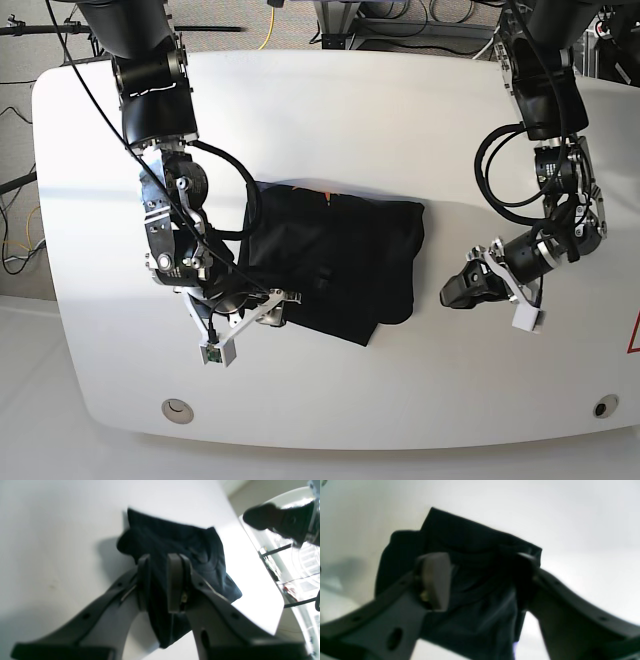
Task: Fold the T-shirt properly
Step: 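Release the fabric and lift the left gripper away from the shirt, then press the right gripper onto the bundle's edge to flatten it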
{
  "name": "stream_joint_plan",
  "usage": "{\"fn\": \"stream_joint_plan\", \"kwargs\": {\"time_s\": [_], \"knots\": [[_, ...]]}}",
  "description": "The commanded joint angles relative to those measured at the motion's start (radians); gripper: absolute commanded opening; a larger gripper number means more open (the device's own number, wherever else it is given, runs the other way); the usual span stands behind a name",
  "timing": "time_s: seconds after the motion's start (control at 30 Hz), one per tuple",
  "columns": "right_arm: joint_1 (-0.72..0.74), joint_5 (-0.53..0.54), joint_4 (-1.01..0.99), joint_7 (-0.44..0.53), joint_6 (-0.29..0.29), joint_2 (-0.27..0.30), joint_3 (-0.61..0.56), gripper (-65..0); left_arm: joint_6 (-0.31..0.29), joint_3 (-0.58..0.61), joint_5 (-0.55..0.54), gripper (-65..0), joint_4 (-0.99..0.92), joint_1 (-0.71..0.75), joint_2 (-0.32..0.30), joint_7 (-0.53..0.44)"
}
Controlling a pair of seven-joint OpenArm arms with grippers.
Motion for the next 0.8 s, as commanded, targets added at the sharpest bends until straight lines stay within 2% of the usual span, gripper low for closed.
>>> {"fn": "stream_joint_plan", "kwargs": {"time_s": [0.0, 0.1, 0.17, 0.23, 0.4, 0.6, 0.77], "knots": [[-0.02, 0.005, 0.061, -0.011, 0.007, -0.013, 0.0, -43.5, -0.007, -0.003, -0.016, -55.3, 0.078, -0.003, -0.032, -0.012], [-0.063, 0.004, 0.084, -0.011, 0.01, -0.03, 0.0, -58.8, -0.007, -0.003, -0.016, -55.3, 0.132, 0.035, -0.064, -0.022], [-0.081, 0.004, 0.088, -0.021, 0.019, -0.039, -0.003, -65.0, -0.007, -0.003, -0.016, -55.3, 0.164, 0.062, -0.081, -0.035], [-0.087, 0.005, 0.093, -0.04, 0.036, -0.047, -0.029, -65.0, -0.007, -0.003, -0.016, -55.3, 0.201, 0.083, -0.1, -0.05], [-0.118, -0.005, 0.085, -0.046, 0.036, -0.057, -0.09, -64.2, -0.007, -0.003, -0.016, -55.3, 0.273, 0.152, -0.144, -0.094], [-0.132, -0.005, 0.05, -0.023, 0.036, -0.061, -0.102, -64.1, -0.007, -0.004, -0.016, -55.3, 0.319, 0.21, -0.172, -0.105], [-0.134, -0.005, -0.054, 0.006, 0.036, -0.079, -0.104, -64.1, -0.007, -0.004, -0.016, -55.4, 0.336, 0.261, -0.193, -0.105]]}}
